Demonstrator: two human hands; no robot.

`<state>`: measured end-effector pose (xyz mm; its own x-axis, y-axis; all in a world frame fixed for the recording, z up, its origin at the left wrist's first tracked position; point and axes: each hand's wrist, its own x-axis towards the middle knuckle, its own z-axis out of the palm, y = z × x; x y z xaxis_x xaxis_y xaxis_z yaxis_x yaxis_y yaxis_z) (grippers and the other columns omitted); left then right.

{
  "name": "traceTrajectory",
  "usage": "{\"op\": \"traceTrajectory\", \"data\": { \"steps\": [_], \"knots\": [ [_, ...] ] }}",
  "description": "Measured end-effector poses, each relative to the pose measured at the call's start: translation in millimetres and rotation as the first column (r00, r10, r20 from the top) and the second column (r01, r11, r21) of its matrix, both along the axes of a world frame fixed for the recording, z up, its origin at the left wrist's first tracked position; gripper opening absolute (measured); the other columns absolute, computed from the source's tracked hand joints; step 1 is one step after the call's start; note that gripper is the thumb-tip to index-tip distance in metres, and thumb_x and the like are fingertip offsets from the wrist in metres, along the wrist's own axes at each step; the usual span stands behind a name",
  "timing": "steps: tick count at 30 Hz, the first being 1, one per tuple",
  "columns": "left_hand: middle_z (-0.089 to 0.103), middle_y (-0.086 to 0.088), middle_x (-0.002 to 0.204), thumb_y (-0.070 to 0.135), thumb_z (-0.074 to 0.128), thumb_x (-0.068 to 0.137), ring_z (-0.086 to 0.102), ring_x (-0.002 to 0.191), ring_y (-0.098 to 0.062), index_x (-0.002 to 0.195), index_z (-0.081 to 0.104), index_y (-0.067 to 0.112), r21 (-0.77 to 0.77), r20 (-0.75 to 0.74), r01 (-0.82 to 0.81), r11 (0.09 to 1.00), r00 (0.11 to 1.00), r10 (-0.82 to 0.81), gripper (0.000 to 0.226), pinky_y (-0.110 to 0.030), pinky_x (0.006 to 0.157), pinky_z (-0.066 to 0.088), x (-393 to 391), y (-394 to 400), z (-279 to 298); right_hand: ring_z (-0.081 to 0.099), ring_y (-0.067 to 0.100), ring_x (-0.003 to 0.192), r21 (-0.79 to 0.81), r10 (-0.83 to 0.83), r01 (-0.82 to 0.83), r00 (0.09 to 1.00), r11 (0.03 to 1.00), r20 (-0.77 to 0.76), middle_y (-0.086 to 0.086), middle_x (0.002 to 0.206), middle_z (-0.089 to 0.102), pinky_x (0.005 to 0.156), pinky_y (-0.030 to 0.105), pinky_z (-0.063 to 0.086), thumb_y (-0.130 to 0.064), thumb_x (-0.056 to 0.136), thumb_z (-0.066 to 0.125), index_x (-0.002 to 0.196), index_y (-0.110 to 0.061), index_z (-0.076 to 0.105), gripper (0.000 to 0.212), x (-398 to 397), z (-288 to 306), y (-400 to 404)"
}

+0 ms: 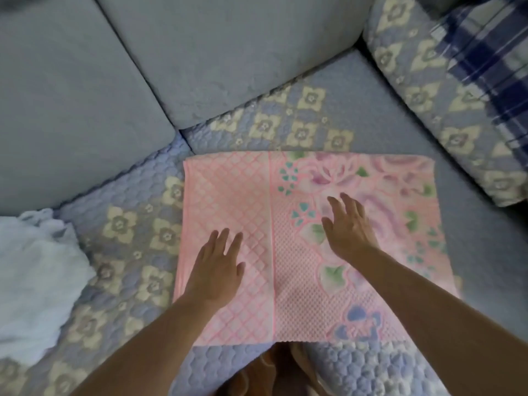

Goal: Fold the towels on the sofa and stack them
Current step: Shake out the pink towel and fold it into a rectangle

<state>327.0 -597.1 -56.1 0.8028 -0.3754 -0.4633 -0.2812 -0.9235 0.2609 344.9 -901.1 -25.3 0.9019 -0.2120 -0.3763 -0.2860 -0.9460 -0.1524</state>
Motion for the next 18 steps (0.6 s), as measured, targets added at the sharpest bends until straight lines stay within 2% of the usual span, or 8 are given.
{"op": "traceTrajectory", "data": {
  "steps": [3, 5, 7, 9, 11, 14, 18],
  "knots": [
    [0.021, -0.019, 0.164, 0.047, 0.031, 0.1, 0.02, 0.15, -0.043, 0.158, 0.025, 0.019, -0.04, 0.114, -0.014, 0.999, 0.993, 0.019, 0.065, -0.057, 0.116, 0.032, 38, -28, -32, 0.004, 0.037, 0.152, -0.045, -0.059, 0.061, 0.997, 0.997, 0.057, 0.012, 0.166, 0.008, 0.121, 0.053, 0.009, -0.046, 0.102, 0.04, 0.158, -0.022, 0.02, 0.064, 43, -35, -25],
    [0.022, -0.02, 0.163, 0.049, 0.031, 0.099, 0.02, 0.149, -0.046, 0.158, 0.026, 0.023, -0.055, 0.189, -0.022, 0.998, 0.981, 0.032, 0.065, -0.061, 0.116, 0.026, 70, -49, -53, -0.004, 0.036, 0.152, -0.07, -0.208, 0.215, 0.974, 0.974, 0.092, 0.01, 0.167, 0.0, 0.122, 0.052, -0.003, -0.05, 0.102, 0.034, 0.159, -0.025, 0.013, 0.066, 71, -58, -58],
    [0.014, -0.017, 0.165, 0.051, 0.03, 0.102, 0.012, 0.151, -0.044, 0.159, 0.02, 0.031, -0.044, 0.252, -0.119, 0.992, 0.959, 0.126, 0.062, -0.062, 0.118, 0.015, 108, -68, -80, -0.009, 0.035, 0.153, -0.115, -0.379, 0.391, 0.918, 0.913, 0.114, 0.009, 0.167, -0.006, 0.121, 0.053, -0.008, -0.056, 0.101, 0.025, 0.16, -0.026, 0.007, 0.069, 90, -82, -106],
    [0.006, -0.014, 0.167, 0.058, 0.022, 0.1, 0.004, 0.153, -0.04, 0.159, 0.011, 0.037, -0.069, 0.271, -0.358, 0.931, 0.892, 0.362, 0.063, -0.064, 0.12, 0.008, 143, -78, -104, -0.006, 0.035, 0.153, -0.154, -0.492, 0.514, 0.856, 0.844, 0.16, 0.009, 0.168, -0.005, 0.121, 0.056, -0.004, -0.061, 0.099, 0.019, 0.16, -0.025, 0.005, 0.072, 97, -104, -154],
    [0.001, -0.012, 0.168, 0.061, 0.018, 0.097, 0.0, 0.153, -0.038, 0.158, 0.004, 0.04, -0.073, 0.3, -0.484, 0.872, 0.823, 0.482, 0.066, -0.063, 0.12, 0.003, 161, -88, -132, 0.003, 0.037, 0.153, -0.173, -0.489, 0.535, 0.836, 0.827, 0.248, 0.014, 0.167, 0.004, 0.12, 0.058, 0.003, -0.063, 0.097, 0.022, 0.16, -0.022, 0.01, 0.075, 98, -130, -189],
    [-0.004, -0.011, 0.168, 0.06, 0.019, 0.095, -0.004, 0.153, -0.038, 0.158, 0.0, 0.04, -0.029, 0.302, -0.482, 0.876, 0.831, 0.467, 0.069, -0.062, 0.119, 0.0, 168, -97, -153, 0.011, 0.04, 0.152, -0.203, -0.413, 0.496, 0.843, 0.844, 0.345, 0.019, 0.165, 0.013, 0.119, 0.058, 0.007, -0.062, 0.098, 0.024, 0.157, -0.02, 0.017, 0.073, 101, -160, -201],
    [-0.013, -0.006, 0.168, 0.064, 0.02, 0.095, -0.011, 0.154, -0.034, 0.156, -0.006, 0.044, 0.063, 0.135, -0.449, 0.891, 0.889, 0.438, 0.069, -0.061, 0.121, 0.0, 173, -94, -140, 0.004, 0.039, 0.153, -0.151, -0.484, 0.522, 0.844, 0.839, 0.229, 0.017, 0.166, 0.006, 0.121, 0.059, 0.003, -0.06, 0.095, 0.021, 0.159, -0.019, 0.013, 0.077, 101, -150, -196]
  ]
}}
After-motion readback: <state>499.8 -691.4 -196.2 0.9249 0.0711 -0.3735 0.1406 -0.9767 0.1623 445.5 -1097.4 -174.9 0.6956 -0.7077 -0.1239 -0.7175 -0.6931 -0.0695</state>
